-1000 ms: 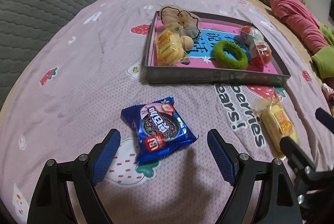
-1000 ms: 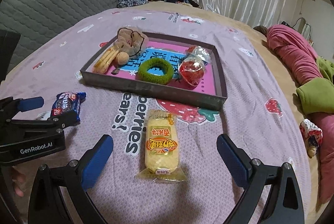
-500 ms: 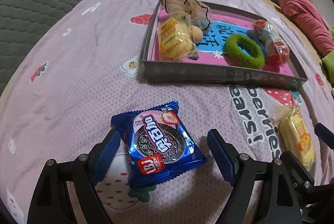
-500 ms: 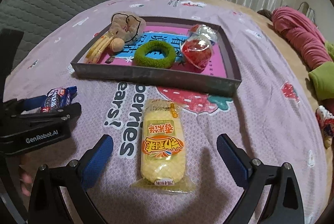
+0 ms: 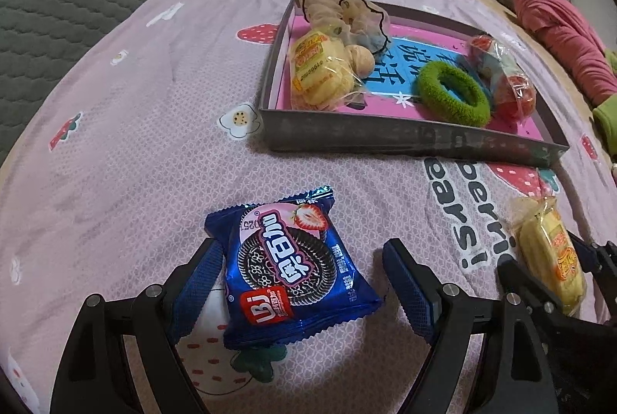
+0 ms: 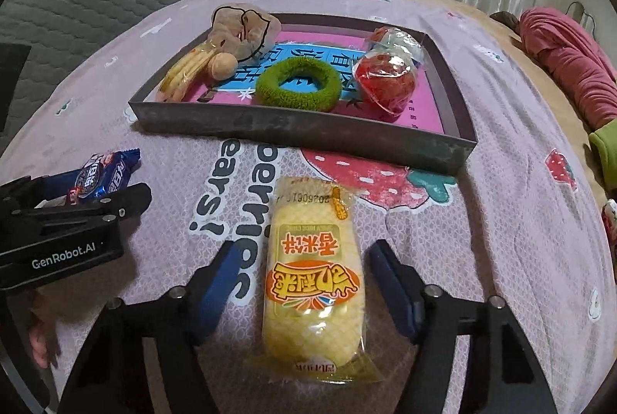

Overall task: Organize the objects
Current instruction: 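Close the left tool on the blue cookie packet while the right tool grasps the yellow cake packet, then carry the cookie packet with the left tool while the right tool carries the cake packet to the tray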

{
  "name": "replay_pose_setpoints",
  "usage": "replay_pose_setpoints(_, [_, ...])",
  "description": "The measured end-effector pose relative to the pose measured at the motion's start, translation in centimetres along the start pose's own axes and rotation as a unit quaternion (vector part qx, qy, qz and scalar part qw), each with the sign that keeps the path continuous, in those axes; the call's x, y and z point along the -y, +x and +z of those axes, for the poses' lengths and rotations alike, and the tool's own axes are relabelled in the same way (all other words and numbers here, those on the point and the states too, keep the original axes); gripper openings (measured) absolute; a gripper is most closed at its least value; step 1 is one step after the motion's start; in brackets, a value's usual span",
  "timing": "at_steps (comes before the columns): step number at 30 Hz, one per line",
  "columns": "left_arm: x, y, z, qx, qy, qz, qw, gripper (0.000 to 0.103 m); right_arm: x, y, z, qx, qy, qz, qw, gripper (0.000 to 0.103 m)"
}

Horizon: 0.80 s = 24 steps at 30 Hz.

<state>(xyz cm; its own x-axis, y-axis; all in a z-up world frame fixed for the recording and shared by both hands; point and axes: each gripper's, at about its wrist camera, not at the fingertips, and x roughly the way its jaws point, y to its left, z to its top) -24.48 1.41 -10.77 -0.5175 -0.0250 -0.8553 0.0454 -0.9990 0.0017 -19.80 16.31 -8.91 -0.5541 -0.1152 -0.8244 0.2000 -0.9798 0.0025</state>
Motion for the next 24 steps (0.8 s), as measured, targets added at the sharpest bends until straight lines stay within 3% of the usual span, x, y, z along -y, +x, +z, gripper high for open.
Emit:
replay_pose_setpoints(3, [0.0, 0.0, -0.1, 0.003, 0.001, 0.001, 1.0, 0.085, 0.0, -0.1, 0.0, 0.006, -0.001, -0.001, 1.0, 0.05])
replay_pose_setpoints(5, [0.0, -0.1, -0.1, 0.005, 0.0, 0.002, 1.0, 0.08, -0.1, -0.1, -0.1, 0.007, -0.004, 0.0, 1.0, 0.048])
replay_pose_setpoints(7, [-0.2, -0.1, -0.2, 0.009, -0.002, -0.003, 1.0, 0.067, -0.1, -0.2, -0.2, 0.011, -0.006, 0.0, 1.0, 0.043])
replay_pose_setpoints(8, [-0.3, -0.1, -0.2, 0.009, -0.005, -0.008, 0.9999, 0.067, 0.0, -0.3, -0.3, 0.015, -0.003, 0.004, 1.0, 0.04])
replay_pose_setpoints(24, [-0.1, -2.7, -2.7, 0.019, 0.003, -0.032, 0.9993, 0.066, -0.1, -3.6, -2.6, 0.033, 0.008, 0.035, 0.999, 0.039])
